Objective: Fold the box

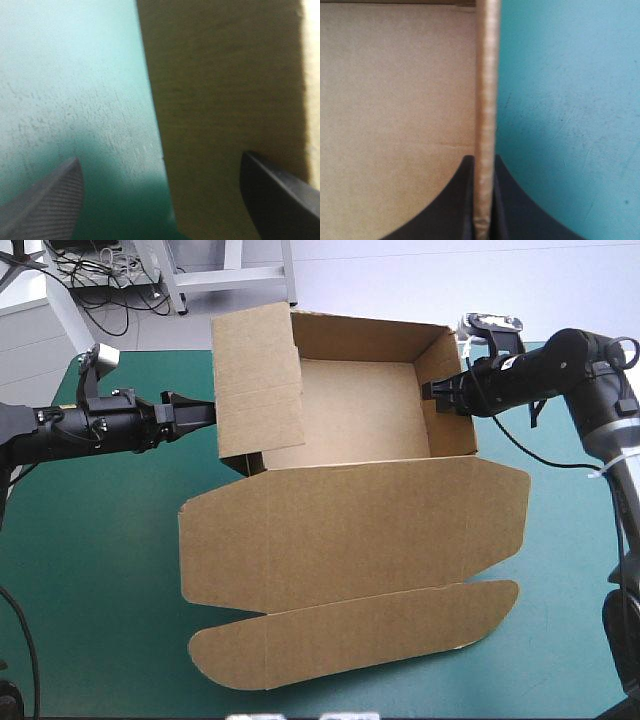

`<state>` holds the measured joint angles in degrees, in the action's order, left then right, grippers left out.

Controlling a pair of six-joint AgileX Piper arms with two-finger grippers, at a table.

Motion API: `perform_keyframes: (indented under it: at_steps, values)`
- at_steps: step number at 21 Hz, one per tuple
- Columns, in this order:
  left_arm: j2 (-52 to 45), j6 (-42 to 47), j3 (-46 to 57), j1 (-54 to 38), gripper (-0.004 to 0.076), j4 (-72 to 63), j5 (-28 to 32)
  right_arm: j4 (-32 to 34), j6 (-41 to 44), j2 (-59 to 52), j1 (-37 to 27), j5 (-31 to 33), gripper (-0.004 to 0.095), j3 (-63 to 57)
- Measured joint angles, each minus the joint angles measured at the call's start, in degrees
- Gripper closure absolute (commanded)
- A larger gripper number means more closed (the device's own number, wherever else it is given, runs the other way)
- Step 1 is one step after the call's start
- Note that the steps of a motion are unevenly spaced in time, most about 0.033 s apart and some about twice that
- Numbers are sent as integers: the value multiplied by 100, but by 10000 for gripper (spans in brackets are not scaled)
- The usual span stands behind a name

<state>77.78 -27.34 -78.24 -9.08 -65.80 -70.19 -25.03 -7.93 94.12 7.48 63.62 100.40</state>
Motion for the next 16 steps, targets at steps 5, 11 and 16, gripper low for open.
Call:
perform_keyframes:
  at_steps: [5, 11, 16]
  values:
    - [-344, -17, 0, 0, 126, 0, -35, 27, 120, 262, 507, -332, 924, -5]
    - [-494, -15, 0, 0, 126, 183, -55, -152, 190, 487, 1106, -852, 920, -11]
    - [-503, 295, -10, 0, 126, 841, -55, 89, 314, 505, 1455, -1171, 916, -11]
